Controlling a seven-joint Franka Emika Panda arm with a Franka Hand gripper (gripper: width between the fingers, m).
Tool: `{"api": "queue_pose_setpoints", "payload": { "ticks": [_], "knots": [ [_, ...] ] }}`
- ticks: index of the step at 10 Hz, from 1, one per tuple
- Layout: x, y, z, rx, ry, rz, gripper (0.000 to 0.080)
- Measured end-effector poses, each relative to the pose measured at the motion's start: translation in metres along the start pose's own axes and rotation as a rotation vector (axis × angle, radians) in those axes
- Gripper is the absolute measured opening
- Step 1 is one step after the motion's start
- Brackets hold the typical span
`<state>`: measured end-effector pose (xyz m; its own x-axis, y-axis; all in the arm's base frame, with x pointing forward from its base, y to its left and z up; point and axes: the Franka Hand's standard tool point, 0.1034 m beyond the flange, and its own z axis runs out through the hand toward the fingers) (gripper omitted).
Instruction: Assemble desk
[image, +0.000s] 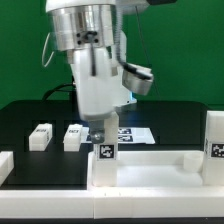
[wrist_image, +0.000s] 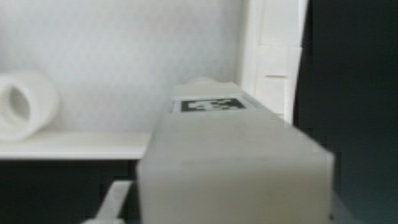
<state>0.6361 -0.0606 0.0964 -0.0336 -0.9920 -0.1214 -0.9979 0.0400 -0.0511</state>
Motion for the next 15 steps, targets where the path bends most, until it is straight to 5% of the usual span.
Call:
{"api": "queue_pose_setpoints", "payload": {
  "ticks": [3, 5, 7, 10, 13, 15],
  "knots": [
    [-0.001, 0.0, 0.0, -0.002, 0.001, 0.118, 0.0288],
    [-0.001, 0.0, 0.001, -0.003, 0.001, 0.095, 0.0357],
    [-0.01, -0.001, 0.003, -0.002, 0.0, -0.189, 0.062],
    [-0.028, -0.002, 0.001, 0.006, -0.001, -0.534, 0.064],
    [-0.024, -0.001, 0.003, -0.002, 0.008, -0.774, 0.0649],
    [-0.018, -0.007, -0.007, -0.029, 0.084, -1.312, 0.0649]
  ]
}}
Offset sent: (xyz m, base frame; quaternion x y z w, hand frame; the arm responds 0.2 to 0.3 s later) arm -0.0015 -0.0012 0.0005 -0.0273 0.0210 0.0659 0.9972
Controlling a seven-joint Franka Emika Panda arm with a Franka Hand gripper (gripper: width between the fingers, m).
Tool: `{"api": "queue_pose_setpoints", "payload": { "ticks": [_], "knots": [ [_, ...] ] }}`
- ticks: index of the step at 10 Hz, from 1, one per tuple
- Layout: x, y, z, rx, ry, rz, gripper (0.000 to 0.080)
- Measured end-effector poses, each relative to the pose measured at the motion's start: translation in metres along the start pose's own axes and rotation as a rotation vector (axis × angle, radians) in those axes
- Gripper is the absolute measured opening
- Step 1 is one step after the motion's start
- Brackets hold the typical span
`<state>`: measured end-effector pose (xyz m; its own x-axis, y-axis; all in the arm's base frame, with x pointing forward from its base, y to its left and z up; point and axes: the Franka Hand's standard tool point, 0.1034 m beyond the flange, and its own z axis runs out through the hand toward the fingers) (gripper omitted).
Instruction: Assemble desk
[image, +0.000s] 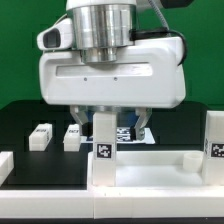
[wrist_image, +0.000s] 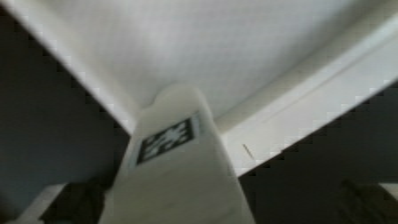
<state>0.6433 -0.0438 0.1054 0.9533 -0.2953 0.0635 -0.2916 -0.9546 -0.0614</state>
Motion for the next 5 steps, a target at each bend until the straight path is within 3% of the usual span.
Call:
{"api": "queue_pose_setpoints", "payload": {
  "ticks": [1, 2, 3, 4, 5],
  "knots": [
    [0.005, 0.013, -0.004, 0.008, 0.034, -0.165, 0.0649],
    [0.007, 0.024, -0.007, 0.011, 0.048, -0.155, 0.0649],
    [0.006, 0.021, -0.005, 0.01, 0.045, -0.117, 0.0649],
    [0.006, 0.02, -0.005, 0.011, 0.044, -0.111, 0.0559],
    [0.006, 0.021, -0.005, 0.012, 0.044, -0.078, 0.0352]
  ]
}}
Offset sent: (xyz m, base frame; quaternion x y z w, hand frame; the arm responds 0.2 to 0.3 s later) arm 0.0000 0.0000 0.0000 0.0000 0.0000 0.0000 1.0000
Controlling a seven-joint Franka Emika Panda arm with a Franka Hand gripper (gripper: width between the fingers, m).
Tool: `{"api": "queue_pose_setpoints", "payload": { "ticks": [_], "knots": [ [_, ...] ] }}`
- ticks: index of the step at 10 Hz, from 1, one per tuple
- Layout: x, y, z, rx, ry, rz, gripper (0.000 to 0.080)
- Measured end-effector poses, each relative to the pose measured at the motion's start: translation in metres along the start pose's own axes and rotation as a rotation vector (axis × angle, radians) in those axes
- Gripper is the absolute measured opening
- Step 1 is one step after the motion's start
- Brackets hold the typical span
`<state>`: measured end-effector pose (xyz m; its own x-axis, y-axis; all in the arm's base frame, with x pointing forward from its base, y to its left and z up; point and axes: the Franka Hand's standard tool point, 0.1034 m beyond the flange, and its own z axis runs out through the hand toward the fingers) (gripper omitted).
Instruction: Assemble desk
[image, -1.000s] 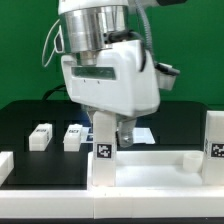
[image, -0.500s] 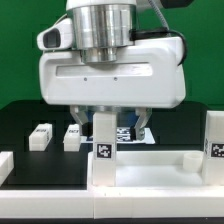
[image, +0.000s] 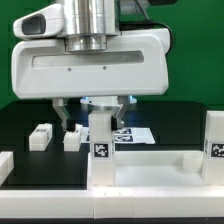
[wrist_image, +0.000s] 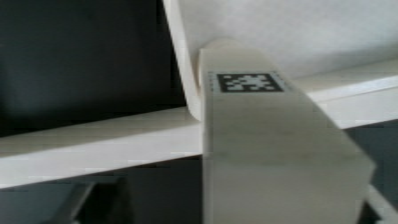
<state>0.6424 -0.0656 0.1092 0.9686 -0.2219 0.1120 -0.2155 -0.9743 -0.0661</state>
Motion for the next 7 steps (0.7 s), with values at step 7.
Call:
{"api": "queue_pose_setpoints", "payload": {
  "ticks": [7],
  "knots": [
    [-0.0018, -0.0029, 0.0011, -0.005, -0.009, 0.612, 0.0286]
  ]
}}
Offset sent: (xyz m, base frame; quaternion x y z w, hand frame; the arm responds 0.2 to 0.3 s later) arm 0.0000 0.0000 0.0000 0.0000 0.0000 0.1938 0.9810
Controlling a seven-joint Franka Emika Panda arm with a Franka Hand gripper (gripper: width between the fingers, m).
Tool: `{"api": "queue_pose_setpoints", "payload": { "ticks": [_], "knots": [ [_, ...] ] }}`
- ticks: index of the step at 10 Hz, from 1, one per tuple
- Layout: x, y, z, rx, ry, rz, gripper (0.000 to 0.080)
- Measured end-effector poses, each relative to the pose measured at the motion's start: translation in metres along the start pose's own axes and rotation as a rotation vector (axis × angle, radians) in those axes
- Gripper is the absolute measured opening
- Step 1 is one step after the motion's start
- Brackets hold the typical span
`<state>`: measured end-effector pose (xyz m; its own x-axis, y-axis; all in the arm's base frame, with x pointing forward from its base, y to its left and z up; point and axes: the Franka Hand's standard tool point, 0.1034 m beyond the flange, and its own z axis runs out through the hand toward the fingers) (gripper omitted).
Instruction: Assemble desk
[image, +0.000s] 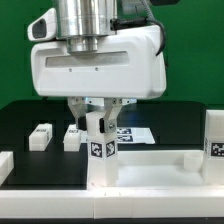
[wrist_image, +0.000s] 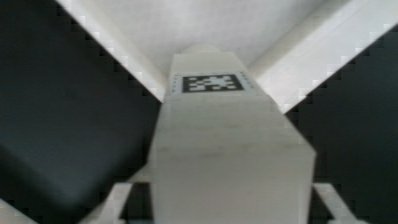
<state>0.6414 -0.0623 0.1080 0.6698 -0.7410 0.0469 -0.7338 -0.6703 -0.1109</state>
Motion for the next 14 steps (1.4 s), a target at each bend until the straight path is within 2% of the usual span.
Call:
{"api": "queue_pose_setpoints", "payload": {
  "ticks": [1, 3, 5, 9, 12, 13, 14],
  "knots": [
    [-0.0011, 0.0009, 0.0003, -0.012, -0.015, 0.187, 0.0286],
    [-0.0029, 0.0016, 0.001, -0.01, -0.035, 0.498, 0.029],
    [-0.0036, 0.0036, 0.0009, 0.004, -0.062, 0.806, 0.0291],
    [-0.0041, 0.0038, 0.0003, -0.033, -0.087, 1.038, 0.0292],
    [-0.0042, 0.0045, 0.0005, -0.04, -0.086, 1.088, 0.0302],
    [-0.0047, 0.0044, 0.0012, -0.04, -0.087, 1.075, 0.0472],
    [-0.0049, 0.0043, 0.0013, -0.04, -0.087, 1.074, 0.0472]
  ]
}}
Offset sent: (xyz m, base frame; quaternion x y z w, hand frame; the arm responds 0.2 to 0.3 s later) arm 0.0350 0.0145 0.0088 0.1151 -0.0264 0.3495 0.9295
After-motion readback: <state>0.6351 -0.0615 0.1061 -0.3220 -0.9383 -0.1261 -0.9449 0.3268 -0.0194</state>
